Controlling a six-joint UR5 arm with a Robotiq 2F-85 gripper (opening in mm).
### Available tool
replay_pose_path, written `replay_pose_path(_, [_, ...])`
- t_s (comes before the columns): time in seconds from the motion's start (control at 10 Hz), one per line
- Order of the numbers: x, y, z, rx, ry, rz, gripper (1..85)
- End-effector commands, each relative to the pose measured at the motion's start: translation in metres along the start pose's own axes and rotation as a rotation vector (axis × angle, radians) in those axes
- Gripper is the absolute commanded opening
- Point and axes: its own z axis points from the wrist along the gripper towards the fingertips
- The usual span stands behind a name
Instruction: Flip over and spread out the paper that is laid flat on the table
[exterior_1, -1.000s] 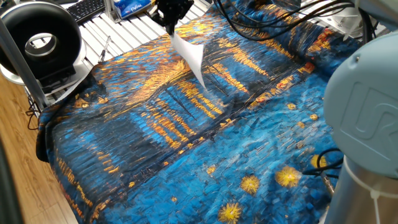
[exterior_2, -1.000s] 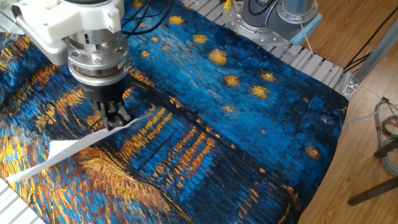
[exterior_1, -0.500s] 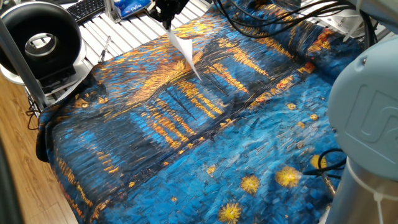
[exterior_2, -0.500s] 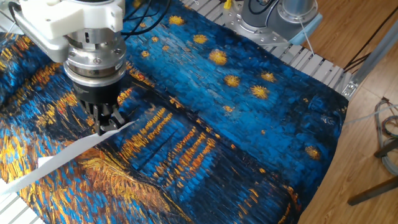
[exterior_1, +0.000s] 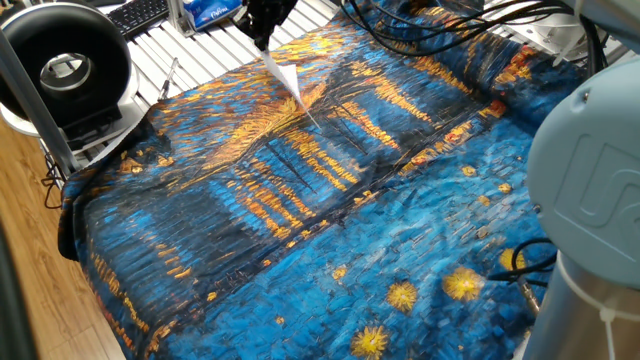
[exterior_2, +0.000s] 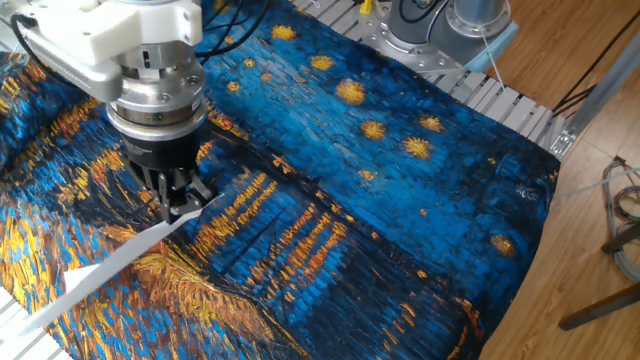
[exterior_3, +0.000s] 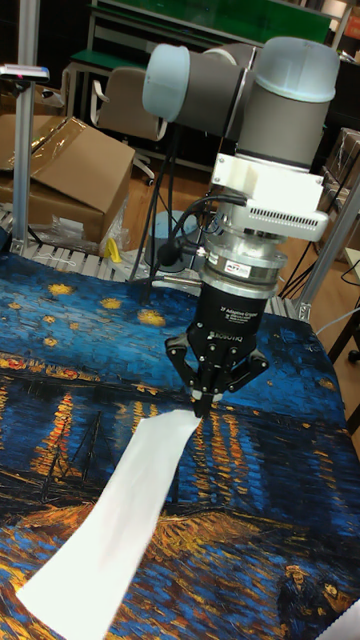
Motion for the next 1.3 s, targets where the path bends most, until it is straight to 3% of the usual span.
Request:
replay_pose_path(0.0, [0.01,-0.002,-0.001,0.002,0.037,-0.02,1.0])
replay_pose_path(0.2, [0.023,0.013,-0.05,0.004,0.079,0.021,1.0])
replay_pose_path(0.4, [0.031,0.03,-0.087,0.0,0.107,0.058,1.0])
replay_pose_path(0.6, [0.035,0.042,-0.118,0.026,0.135,0.079,1.0])
replay_pose_path(0.8, [0.034,0.053,-0.159,0.028,0.175,0.089,1.0])
replay_pose_path(1.0, [0.033,0.061,-0.178,0.029,0.187,0.1,1.0])
replay_pose_path(1.2, [0.032,0.062,-0.179,0.027,0.186,0.097,1.0])
